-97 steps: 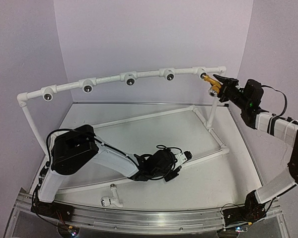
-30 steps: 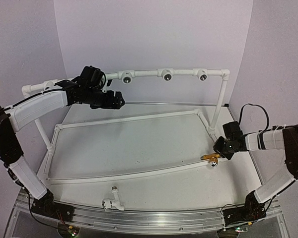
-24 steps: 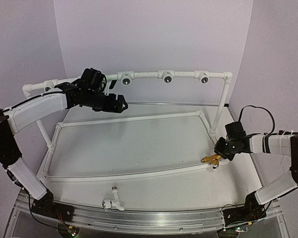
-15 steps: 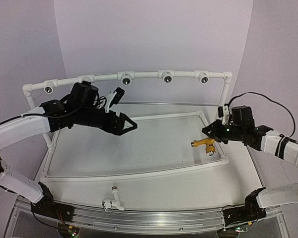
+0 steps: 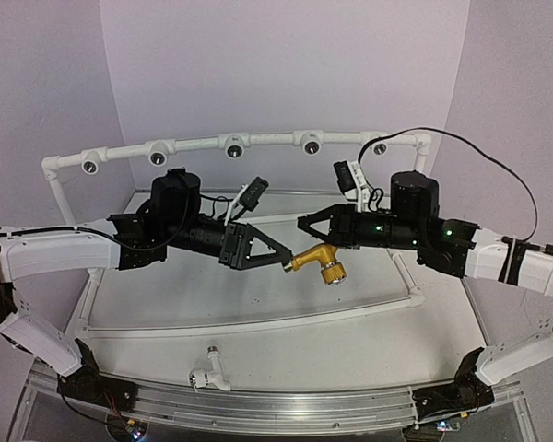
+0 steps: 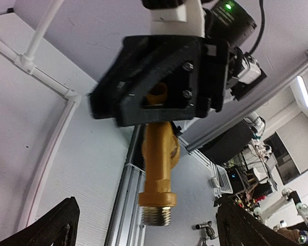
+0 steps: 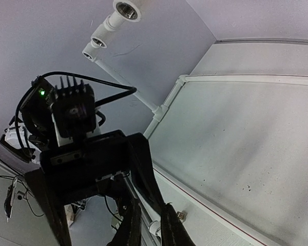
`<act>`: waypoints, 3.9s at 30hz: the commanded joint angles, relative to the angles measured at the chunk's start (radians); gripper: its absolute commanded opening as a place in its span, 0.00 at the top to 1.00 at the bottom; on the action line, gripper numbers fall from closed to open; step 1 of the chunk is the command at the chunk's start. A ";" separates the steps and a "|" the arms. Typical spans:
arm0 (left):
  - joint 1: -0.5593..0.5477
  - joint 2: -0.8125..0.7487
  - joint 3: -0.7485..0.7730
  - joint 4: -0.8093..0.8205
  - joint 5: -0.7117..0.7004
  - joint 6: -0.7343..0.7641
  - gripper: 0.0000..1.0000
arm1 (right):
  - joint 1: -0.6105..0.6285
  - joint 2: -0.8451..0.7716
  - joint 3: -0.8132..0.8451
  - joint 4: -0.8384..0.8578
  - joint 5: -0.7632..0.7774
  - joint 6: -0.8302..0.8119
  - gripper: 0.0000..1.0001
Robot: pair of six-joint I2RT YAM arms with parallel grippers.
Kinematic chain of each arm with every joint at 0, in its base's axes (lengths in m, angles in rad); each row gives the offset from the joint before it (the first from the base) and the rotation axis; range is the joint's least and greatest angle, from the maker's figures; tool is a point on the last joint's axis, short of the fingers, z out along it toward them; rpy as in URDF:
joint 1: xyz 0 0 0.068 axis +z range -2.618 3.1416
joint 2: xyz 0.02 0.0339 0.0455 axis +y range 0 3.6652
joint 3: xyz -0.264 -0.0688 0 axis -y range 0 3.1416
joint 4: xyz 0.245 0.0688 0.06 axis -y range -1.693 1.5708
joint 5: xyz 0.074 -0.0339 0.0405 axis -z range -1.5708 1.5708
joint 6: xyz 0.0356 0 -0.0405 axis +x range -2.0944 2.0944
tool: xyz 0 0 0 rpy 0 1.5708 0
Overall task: Install the water faucets
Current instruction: Pass from the right arm to the left, then pass from the left arm to the right, then hold the pipeline at the center of the board.
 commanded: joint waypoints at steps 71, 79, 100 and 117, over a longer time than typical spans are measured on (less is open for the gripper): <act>-0.044 -0.073 0.039 -0.148 -0.020 0.295 1.00 | 0.022 0.268 0.392 -0.575 -0.675 -0.426 0.51; -0.040 -0.070 0.036 -0.148 -0.029 0.285 1.00 | 0.036 0.247 0.384 -0.590 -0.615 -0.468 1.00; -0.039 0.040 -0.049 -0.193 -0.470 0.161 0.17 | 0.063 -0.058 0.469 -0.946 1.118 -0.962 1.00; -0.262 0.686 0.436 -0.392 -0.672 0.565 0.17 | 0.067 -0.107 0.217 -0.419 1.301 -1.676 1.00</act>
